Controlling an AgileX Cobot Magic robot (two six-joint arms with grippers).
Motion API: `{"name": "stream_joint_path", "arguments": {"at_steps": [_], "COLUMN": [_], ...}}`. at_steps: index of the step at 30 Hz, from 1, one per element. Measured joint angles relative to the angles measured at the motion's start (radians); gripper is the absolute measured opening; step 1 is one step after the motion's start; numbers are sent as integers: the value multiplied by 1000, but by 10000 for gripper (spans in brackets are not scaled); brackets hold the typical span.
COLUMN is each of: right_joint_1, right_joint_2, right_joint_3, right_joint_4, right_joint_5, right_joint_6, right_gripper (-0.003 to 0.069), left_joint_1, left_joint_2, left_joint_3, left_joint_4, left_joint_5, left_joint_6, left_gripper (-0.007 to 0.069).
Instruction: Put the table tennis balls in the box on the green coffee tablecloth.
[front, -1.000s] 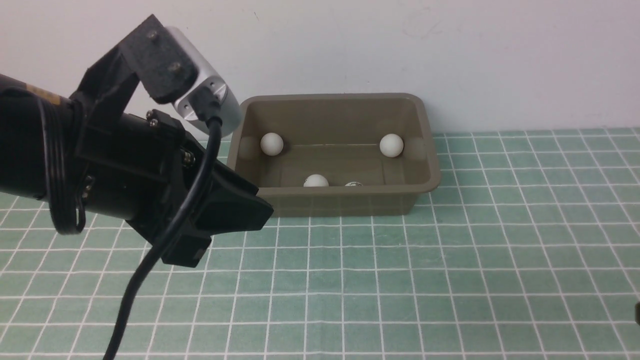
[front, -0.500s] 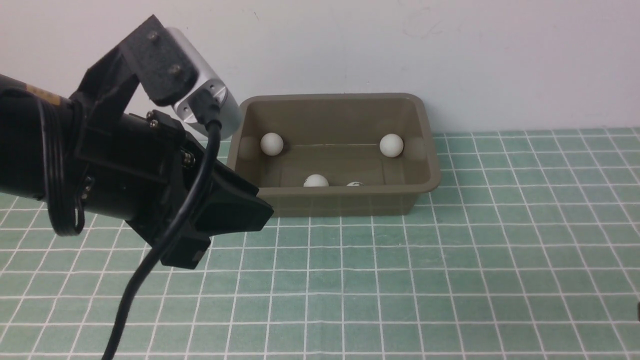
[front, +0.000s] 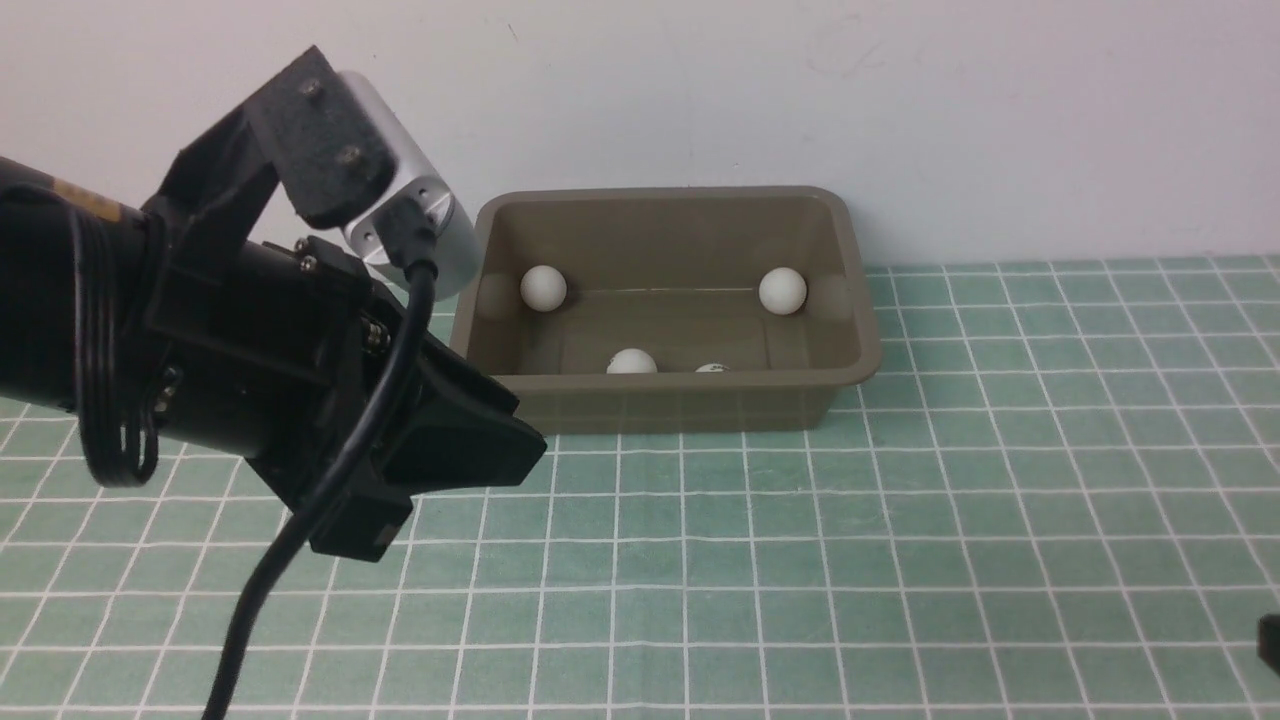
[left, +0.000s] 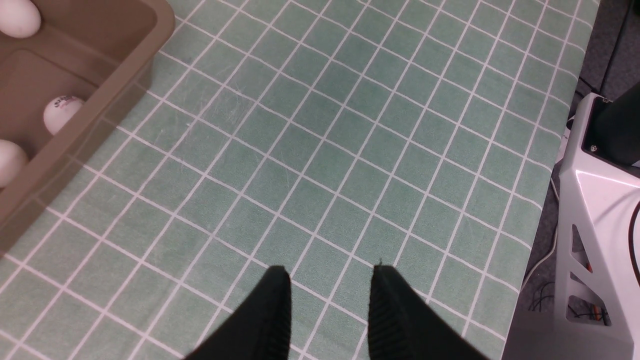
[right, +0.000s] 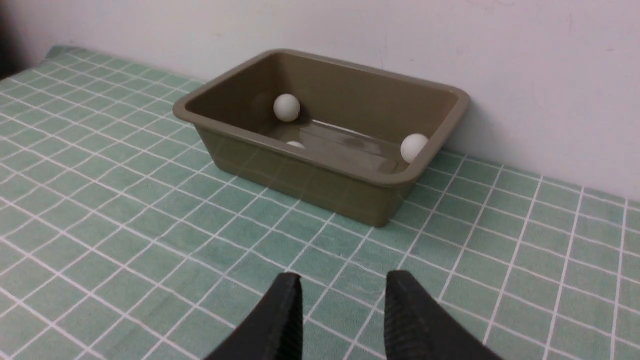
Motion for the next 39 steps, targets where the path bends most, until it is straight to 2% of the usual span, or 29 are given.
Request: {"name": "stream_joint_path", "arguments": {"at_steps": [22,39], "right_joint_1": [-17,-17], "right_joint_2": [0,0], "right_joint_3": [222,261], "right_joint_4": [7,6], "right_joint_5": [-34,-61], "right_joint_6": [0,0], "right_gripper": [223,223], "left_joint_1": [0,0], "left_joint_2": [0,0], "left_joint_3": [0,0], "left_joint_4": [-2,-2], "left_joint_5": [-1,-3], "left_joint_6": [0,0], "left_gripper": [206,206]}}
